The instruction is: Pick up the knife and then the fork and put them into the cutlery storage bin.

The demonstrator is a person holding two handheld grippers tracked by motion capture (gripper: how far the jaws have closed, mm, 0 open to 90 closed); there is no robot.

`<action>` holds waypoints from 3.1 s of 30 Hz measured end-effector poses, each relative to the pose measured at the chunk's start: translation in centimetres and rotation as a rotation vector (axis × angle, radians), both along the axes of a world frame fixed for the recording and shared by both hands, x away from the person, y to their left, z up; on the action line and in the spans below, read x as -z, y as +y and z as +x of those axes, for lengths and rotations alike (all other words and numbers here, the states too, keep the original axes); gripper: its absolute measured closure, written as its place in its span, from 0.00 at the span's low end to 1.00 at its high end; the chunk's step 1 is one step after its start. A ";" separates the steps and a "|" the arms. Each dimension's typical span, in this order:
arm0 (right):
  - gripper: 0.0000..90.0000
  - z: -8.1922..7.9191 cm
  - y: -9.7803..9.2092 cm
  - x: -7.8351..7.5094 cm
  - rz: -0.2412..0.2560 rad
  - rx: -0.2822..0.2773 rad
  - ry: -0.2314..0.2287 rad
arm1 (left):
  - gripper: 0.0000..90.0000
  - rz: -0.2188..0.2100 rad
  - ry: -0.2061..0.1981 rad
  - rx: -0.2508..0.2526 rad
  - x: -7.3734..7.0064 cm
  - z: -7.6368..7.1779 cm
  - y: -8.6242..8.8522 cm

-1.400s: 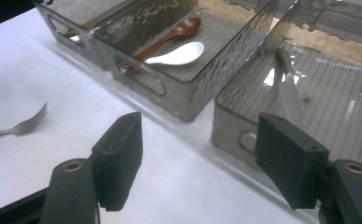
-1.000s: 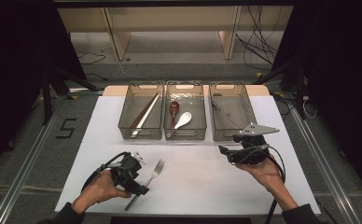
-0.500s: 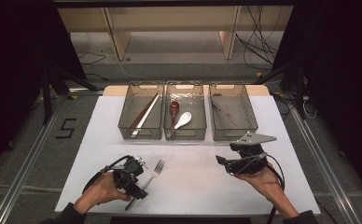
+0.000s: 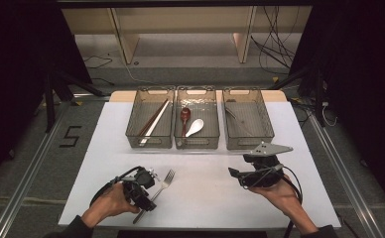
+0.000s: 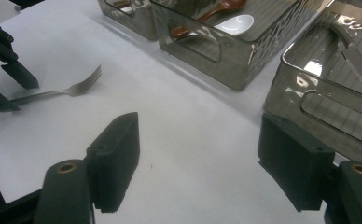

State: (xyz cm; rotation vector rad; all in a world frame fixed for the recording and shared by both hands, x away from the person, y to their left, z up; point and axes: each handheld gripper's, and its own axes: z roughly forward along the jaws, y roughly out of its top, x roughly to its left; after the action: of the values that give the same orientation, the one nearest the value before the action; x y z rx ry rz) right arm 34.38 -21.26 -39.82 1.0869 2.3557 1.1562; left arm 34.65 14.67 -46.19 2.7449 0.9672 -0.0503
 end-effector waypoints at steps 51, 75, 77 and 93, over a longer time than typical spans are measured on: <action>0.35 0.1 0.7 0.1 -0.010 -0.025 0.006 | 0.92 -0.049 -0.062 0.090 -1.0 0.7 0.3; 0.35 0.0 0.9 0.2 -0.009 -0.031 0.009 | 0.91 0.036 -0.086 0.105 0.0 0.2 -0.9; 0.35 0.0 0.9 0.2 -0.012 -0.033 0.010 | 0.92 0.028 -0.101 0.107 0.0 0.2 -0.9; 0.35 -0.6 3.3 0.2 0.004 -0.134 -0.012 | 0.92 -0.072 -0.097 0.132 -1.7 -0.2 -1.7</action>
State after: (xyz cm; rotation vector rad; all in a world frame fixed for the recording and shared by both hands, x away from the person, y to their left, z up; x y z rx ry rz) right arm 33.73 -17.97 -40.01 0.9328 2.4505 1.2098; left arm 34.45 12.95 -44.46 2.7135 0.7443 0.0245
